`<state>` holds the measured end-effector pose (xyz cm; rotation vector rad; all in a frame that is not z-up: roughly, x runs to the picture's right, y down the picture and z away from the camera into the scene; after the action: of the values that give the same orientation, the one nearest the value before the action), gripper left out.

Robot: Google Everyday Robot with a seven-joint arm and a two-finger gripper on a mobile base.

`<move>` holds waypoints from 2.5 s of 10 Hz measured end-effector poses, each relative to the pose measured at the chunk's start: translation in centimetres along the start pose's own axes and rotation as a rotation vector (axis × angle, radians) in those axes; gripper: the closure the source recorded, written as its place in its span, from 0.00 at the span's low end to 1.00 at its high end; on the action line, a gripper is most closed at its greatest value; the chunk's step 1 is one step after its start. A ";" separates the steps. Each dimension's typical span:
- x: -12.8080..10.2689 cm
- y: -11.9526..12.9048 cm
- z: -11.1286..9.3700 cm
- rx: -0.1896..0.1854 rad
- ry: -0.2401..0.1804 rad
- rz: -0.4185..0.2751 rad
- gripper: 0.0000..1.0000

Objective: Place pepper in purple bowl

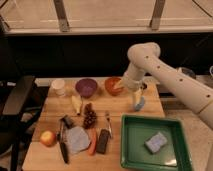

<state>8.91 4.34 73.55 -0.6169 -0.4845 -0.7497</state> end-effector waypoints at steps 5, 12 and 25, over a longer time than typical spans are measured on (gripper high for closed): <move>-5.4 -3.4 1.2 -0.005 -0.051 -0.212 0.20; -9.4 -5.0 5.7 -0.090 0.010 -0.470 0.20; -17.1 -6.1 14.8 0.030 -0.127 -0.577 0.20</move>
<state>-9.31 18.88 75.96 -0.5001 -0.8061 -1.2501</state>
